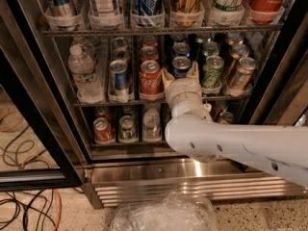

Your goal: Pick pepsi can from middle shelf of fridge

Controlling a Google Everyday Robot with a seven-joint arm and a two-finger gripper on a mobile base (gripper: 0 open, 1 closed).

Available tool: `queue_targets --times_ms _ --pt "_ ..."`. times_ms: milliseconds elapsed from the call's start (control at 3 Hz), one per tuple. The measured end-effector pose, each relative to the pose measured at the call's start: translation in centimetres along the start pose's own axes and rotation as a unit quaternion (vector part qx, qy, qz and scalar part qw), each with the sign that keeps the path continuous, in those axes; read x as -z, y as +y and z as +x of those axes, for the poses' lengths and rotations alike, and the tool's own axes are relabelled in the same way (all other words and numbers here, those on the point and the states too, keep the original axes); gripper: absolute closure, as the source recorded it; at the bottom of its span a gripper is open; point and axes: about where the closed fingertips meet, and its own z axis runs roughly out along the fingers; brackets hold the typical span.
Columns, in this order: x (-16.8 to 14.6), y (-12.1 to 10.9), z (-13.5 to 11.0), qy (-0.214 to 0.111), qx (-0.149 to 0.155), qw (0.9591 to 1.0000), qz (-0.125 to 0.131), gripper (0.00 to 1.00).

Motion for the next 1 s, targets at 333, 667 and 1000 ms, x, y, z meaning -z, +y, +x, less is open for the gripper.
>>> queue_targets --times_ms 333,667,1000 --pt "0.0 0.0 0.0 0.000 0.000 1.0000 0.000 0.56" --pt "0.0 0.0 0.0 0.000 0.000 1.0000 0.000 0.79" --pt "0.9 -0.6 -2.3 -0.028 -0.005 0.9996 0.003 0.99"
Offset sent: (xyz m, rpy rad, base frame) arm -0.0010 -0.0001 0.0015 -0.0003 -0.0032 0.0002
